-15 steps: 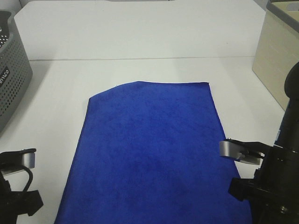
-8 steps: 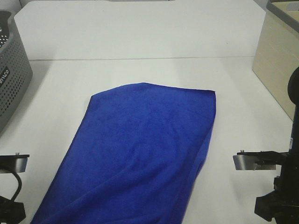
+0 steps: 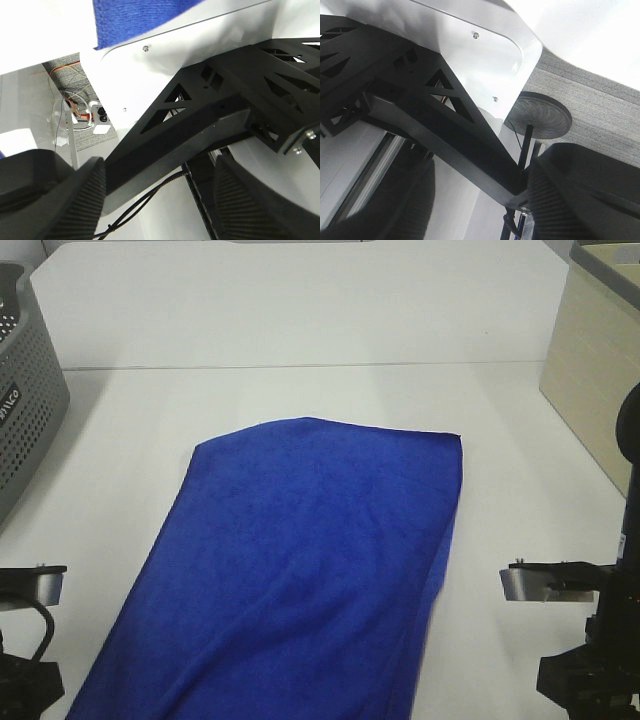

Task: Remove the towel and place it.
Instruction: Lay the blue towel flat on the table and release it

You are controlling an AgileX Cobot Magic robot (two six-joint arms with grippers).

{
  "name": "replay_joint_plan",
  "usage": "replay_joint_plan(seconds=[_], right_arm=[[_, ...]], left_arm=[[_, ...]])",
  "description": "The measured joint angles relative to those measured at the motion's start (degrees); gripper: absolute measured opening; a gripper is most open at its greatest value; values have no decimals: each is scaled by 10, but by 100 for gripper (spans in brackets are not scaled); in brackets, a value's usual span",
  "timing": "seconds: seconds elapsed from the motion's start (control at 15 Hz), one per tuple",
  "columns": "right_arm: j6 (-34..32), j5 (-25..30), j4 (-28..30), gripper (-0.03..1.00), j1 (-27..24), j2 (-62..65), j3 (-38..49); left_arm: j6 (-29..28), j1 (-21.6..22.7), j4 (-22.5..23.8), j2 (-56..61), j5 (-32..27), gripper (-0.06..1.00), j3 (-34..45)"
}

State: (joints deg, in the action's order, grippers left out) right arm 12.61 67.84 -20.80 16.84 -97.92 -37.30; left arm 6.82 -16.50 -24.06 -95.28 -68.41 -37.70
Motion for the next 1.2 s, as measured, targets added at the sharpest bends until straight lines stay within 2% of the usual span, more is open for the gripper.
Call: replay_joint_plan(seconds=[0.27, 0.4, 0.47, 0.53, 0.6, 0.67, 0.8, 0.93, 1.07, 1.2], right_arm=[[-14, -2, 0, 54, 0, 29, -66], [-17, -32, 1, 54, 0, 50, -116], [-44, -74, 3, 54, 0, 58, -167], [-44, -74, 3, 54, 0, 58, -167], [-57, -93, 4, 54, 0, 59, -186], [-78, -129, 6, 54, -2, 60, -221], [-89, -163, 15, 54, -2, 60, -252], [-90, -174, 13, 54, -8, 48, -280], [-85, -173, -32, 54, -59, 8, -308], [-52, -172, -85, 54, -105, -20, -324]], left_arm=[[1, 0, 19, 37, -8, 60, -69], [-1, 0, 42, 39, -9, 60, -131], [-25, 0, 95, 31, -9, 60, -207], [-25, 0, 95, 31, -9, 60, -207], [-38, 0, 124, 19, -9, 60, -241], [-51, 1, 175, -21, -9, 60, -312], [-53, 3, 207, -72, -9, 60, -388], [-54, 9, 212, -112, -10, 60, -449], [-56, 31, 198, -180, -10, 60, -550], [-56, 45, 196, -218, -10, 60, -602]])
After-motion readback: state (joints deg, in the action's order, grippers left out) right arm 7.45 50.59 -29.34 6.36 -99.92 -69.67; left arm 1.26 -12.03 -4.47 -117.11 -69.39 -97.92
